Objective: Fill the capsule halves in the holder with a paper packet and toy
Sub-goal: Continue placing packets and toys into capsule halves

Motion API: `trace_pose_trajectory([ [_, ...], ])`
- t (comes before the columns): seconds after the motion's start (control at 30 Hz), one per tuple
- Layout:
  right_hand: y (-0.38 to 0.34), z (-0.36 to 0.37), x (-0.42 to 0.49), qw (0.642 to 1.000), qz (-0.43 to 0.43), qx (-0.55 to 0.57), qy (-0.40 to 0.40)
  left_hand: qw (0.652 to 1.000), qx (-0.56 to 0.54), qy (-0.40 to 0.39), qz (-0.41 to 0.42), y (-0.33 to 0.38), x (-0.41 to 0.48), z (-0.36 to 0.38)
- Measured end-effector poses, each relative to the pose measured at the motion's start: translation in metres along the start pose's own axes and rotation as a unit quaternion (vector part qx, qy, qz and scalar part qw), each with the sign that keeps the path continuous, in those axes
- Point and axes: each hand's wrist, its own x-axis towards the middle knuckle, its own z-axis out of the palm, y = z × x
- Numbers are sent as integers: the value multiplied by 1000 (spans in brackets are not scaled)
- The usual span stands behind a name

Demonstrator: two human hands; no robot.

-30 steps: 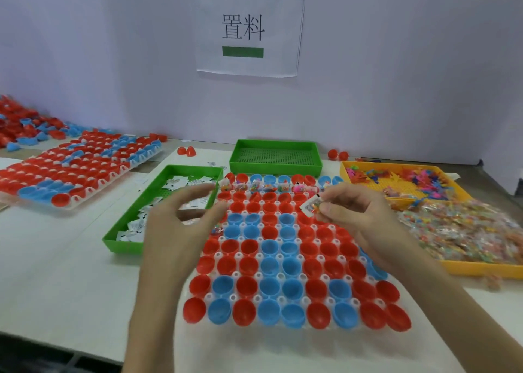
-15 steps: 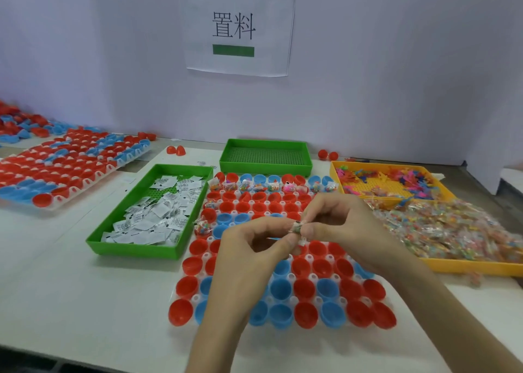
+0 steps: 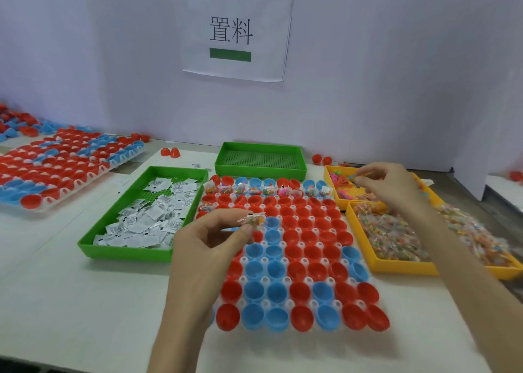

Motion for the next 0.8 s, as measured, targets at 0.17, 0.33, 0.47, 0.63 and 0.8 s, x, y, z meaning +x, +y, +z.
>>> trace_pose_trajectory([
  [0.17, 17, 23, 39, 976, 24, -182, -117, 1000, 11, 10, 17, 7, -5, 1],
  [0.33, 21, 34, 53, 971, 28, -218, -100, 999, 6, 12, 35, 16, -8, -5],
  [0.47, 22, 35, 49, 975, 27, -203, -91, 999, -2, 24, 30, 18, -6, -10],
  [0.63, 27, 29, 45, 971, 30, -210, -108, 999, -3, 18, 29, 18, -7, -6],
  [0.8, 26, 25, 46, 980, 19, -176, -89, 999, 2, 21, 36, 19, -6, -12],
])
